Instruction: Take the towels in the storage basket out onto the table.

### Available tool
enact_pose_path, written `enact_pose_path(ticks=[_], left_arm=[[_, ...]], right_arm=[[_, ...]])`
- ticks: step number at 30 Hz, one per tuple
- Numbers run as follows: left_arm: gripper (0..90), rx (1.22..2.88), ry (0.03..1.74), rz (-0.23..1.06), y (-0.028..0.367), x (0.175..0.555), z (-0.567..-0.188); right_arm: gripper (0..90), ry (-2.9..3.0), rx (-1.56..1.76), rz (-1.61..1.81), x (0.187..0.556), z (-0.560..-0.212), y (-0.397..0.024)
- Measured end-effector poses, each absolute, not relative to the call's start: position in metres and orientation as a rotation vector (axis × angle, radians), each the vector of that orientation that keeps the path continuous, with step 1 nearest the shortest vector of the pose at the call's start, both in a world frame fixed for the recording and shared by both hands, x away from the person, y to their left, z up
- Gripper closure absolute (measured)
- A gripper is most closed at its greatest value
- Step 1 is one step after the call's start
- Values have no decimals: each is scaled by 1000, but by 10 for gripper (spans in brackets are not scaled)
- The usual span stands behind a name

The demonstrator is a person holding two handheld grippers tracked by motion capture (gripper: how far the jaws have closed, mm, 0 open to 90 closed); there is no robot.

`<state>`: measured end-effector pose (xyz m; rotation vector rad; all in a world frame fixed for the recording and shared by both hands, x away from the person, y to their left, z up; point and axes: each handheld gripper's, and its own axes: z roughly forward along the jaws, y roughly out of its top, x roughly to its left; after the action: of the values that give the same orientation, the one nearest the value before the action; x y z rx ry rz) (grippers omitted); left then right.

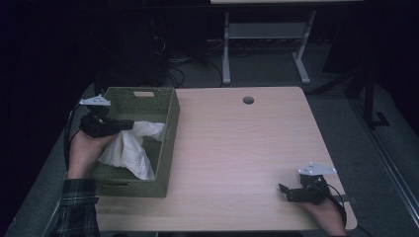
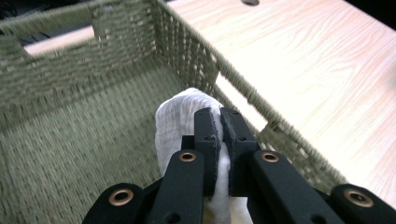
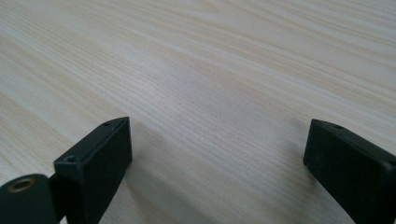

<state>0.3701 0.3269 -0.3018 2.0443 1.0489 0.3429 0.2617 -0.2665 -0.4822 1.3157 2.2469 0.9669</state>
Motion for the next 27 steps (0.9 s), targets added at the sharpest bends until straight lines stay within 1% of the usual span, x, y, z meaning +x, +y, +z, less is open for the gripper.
enact_pose_path(ticks=[17,27], left_arm=[[851,2003,939,437,302,374,-235],[852,1964,850,438,276,377,-209]], right_arm=[[75,2246,1316,967,262,-482,-266],[75,2246,1316,967,262,-482,-266]])
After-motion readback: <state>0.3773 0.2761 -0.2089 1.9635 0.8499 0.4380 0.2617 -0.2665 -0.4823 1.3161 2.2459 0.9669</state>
